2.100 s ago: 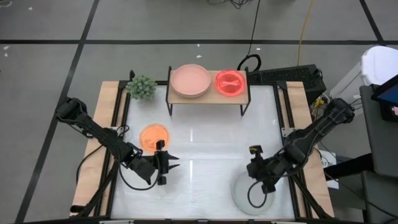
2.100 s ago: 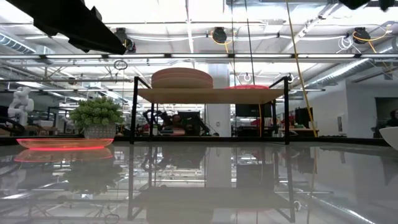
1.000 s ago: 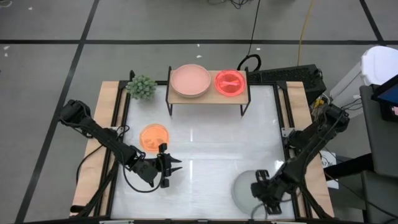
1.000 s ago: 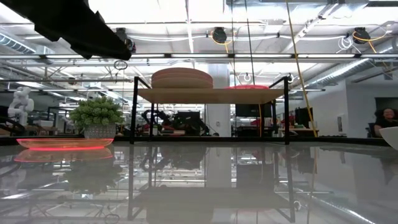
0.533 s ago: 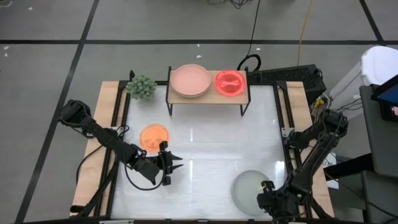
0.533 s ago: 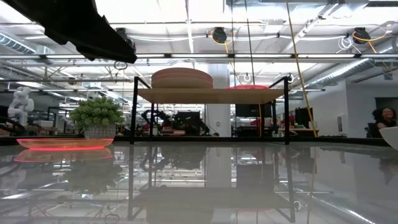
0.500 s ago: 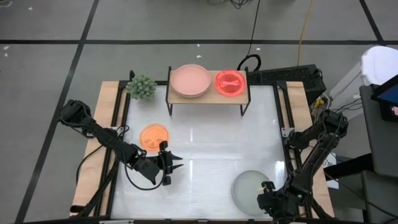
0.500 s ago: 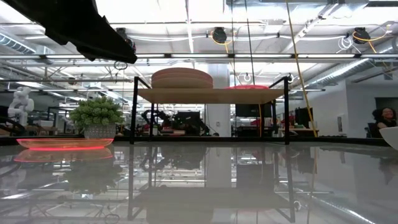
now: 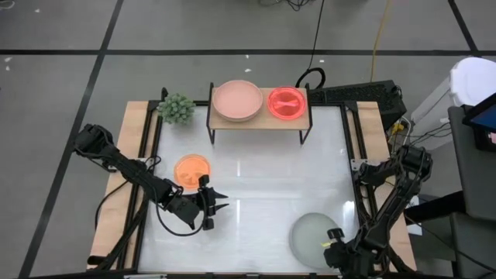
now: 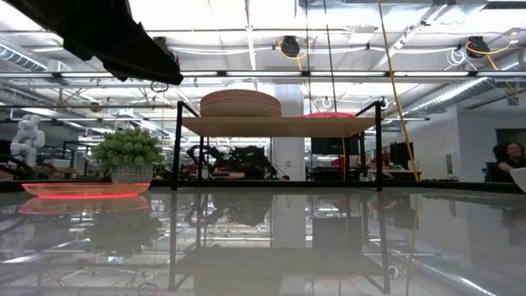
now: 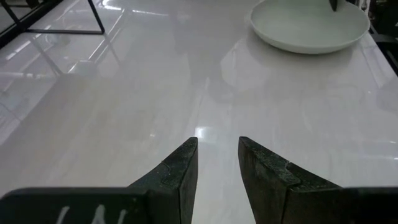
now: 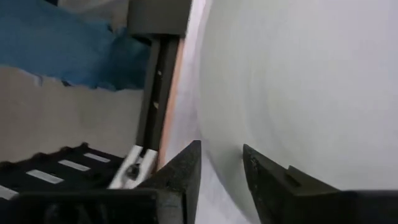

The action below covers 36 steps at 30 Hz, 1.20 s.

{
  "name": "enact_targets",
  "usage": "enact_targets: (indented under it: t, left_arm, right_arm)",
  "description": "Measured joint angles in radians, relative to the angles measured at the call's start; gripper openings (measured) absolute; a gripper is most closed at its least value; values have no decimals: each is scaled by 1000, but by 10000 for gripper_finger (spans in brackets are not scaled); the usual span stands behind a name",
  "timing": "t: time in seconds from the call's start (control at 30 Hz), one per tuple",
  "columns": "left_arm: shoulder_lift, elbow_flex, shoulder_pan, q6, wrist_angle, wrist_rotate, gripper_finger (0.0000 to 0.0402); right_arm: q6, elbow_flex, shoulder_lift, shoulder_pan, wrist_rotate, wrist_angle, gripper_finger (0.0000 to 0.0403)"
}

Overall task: Place and stack plates onto a shelf
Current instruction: Stack the gray plate on top of the light brown plate

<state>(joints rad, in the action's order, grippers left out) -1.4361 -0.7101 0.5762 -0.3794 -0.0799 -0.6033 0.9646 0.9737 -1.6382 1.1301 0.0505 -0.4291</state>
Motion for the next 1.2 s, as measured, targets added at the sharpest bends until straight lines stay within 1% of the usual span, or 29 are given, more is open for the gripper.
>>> enact_targets:
  t: [0.1,0.23,0.3,0.4,0.5,0.67,0.8,0.97,1.07,1.13,1.2]
  left_arm:
    - [0,0,0,-3,0,0,122]
    - [0,0,0,-14,0,0,122]
    - [0,0,0,-15,0,0,122]
    - [0,0,0,-14,0,0,122]
    - [0,0,-2,-11,-1,0,122]
    - [0,0,-17,15,-20,-2,122]
    - [1,0,-38,101,-91,-2,122]
    - [1,0,-79,222,-178,1,122]
    - [1,0,-102,301,-213,38,125]
    - [1,0,-118,343,-225,72,139]
    - [1,0,-129,377,-230,100,162]
  right_arm:
    - [-42,1,-7,0,1,-6,75]
    - [-107,3,-2,0,6,-7,22]
    - [-135,3,5,0,7,-12,10]
    - [-144,4,22,-4,12,-36,11]
    - [-167,38,42,-13,26,-115,4]
    - [-277,125,72,-37,151,-273,1]
    - [-409,190,74,-80,247,-377,1]
    - [-598,206,74,-177,305,-424,0]
    - [-708,206,74,-247,314,-416,0]
    - [-765,206,74,-293,313,-413,0]
    - [-808,206,74,-337,311,-412,0]
